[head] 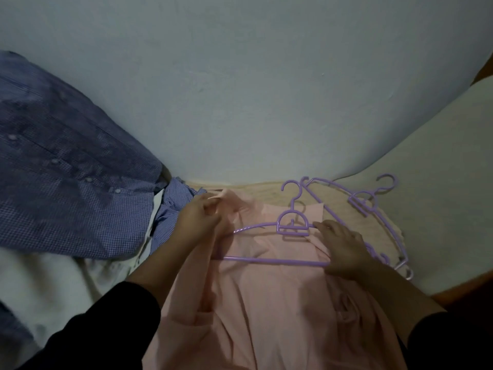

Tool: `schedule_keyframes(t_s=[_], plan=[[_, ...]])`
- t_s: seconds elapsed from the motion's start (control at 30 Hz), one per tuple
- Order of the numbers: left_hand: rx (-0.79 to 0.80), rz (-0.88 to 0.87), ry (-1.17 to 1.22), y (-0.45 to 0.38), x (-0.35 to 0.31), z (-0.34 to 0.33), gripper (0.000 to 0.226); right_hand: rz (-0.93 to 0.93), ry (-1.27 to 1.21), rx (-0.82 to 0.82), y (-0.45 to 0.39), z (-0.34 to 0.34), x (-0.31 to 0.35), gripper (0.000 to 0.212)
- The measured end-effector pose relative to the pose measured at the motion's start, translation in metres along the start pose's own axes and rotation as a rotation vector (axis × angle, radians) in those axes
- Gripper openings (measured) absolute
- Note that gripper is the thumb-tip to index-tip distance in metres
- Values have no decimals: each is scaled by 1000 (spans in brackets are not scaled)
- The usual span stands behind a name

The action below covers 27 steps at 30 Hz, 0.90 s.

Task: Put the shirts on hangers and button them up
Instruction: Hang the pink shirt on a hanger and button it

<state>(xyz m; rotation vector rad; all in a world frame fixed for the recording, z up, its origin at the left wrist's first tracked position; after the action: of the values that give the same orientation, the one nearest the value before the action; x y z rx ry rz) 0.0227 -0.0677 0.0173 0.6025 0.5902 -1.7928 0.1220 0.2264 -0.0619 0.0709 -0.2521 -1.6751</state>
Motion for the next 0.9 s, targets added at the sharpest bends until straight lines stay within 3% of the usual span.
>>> schedule_keyframes(t_s=[0.07,0.13,0.23,0.3,0.37,0.43,0.5,0.6,0.7,0.8,0.9], plan=[[24,-6,180,4,-21,5,46,-29,-19,-17,2,5,6,101],[83,6,509,9,-35,2,46,-59,-54,-42,2,12,12,102],[229,154,954,22,-29,-33,38,-90,-120,-72,-1,18,22,101],[314,281,846,35,-7,-62,39,-83,-152,-71,-6,15,30,100],[308,350,578,41,23,-78,27,-72,-173,-61,-11,9,39,100],[199,301,238,37,40,-74,13,-72,-188,-43,-16,1,44,101],[83,146,-41,27,35,-64,19,-70,-201,-26,-23,-6,46,102],[-20,-189,-261,14,4,-64,58,-55,-212,-24,-32,-12,44,104],[45,-316,-486,-4,-5,-85,104,-32,-240,-23,-42,-18,41,105],[189,-339,-591,-26,5,-106,113,53,-218,-27,-54,-25,39,106],[163,-428,-589,-41,10,-108,111,114,-188,-16,-67,-34,37,107]])
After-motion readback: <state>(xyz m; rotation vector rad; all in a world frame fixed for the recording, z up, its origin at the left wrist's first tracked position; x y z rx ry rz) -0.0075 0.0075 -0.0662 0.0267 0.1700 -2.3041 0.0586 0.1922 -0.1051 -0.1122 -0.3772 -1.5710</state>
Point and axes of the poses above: each hand's wrist, its own y-axis away from the middle knuckle, its own z-axis out of the back of the hand, x = y × z, the point moved 9 cm from there along -y, towards the middle knuckle, and after that the axes turned 6 degrees about x, right-handed, at the moved point
